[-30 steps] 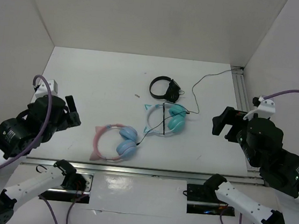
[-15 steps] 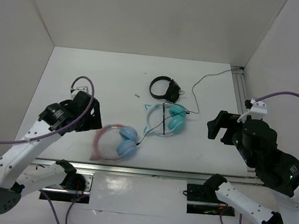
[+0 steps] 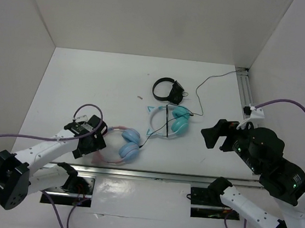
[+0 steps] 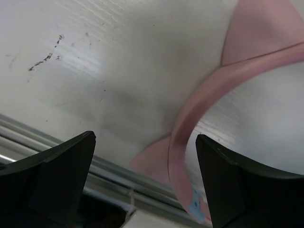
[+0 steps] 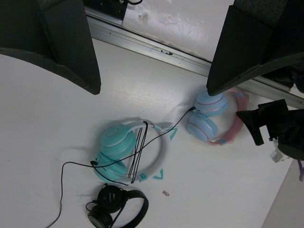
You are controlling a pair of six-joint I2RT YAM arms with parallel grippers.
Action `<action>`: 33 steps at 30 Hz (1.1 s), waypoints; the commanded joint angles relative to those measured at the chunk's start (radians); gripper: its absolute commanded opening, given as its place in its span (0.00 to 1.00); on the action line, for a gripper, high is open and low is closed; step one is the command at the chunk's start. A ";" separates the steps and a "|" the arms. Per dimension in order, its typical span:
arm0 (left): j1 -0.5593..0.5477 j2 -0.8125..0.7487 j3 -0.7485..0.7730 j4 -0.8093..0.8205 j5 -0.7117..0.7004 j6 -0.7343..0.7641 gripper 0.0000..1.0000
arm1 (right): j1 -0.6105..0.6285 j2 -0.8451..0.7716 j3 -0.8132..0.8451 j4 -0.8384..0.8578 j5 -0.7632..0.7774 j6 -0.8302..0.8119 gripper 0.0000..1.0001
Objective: Wrap the headphones
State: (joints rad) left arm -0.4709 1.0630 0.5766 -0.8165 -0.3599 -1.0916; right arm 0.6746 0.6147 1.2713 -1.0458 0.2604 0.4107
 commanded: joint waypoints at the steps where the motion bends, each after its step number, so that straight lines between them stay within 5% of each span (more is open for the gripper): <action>1: 0.020 -0.014 -0.053 0.212 0.030 -0.019 1.00 | 0.003 -0.006 -0.009 0.082 -0.073 -0.027 1.00; 7: 0.020 0.061 -0.063 0.358 0.041 0.087 0.97 | 0.003 -0.016 -0.009 0.092 -0.095 -0.046 1.00; 14: 0.040 0.160 -0.041 0.333 0.059 0.096 0.84 | 0.003 -0.026 -0.029 0.101 -0.113 -0.035 1.00; 28: 0.040 0.035 -0.081 0.258 0.145 0.061 0.02 | -0.015 -0.035 -0.050 0.153 -0.141 -0.016 1.00; 33: 0.005 0.046 -0.044 0.222 0.167 0.082 0.00 | -0.015 -0.026 -0.050 0.162 -0.141 -0.007 1.00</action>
State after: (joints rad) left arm -0.4408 1.1084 0.5030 -0.5369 -0.2371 -1.0203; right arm 0.6666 0.5858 1.2224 -0.9562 0.1341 0.3985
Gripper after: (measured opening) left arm 0.188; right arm 0.999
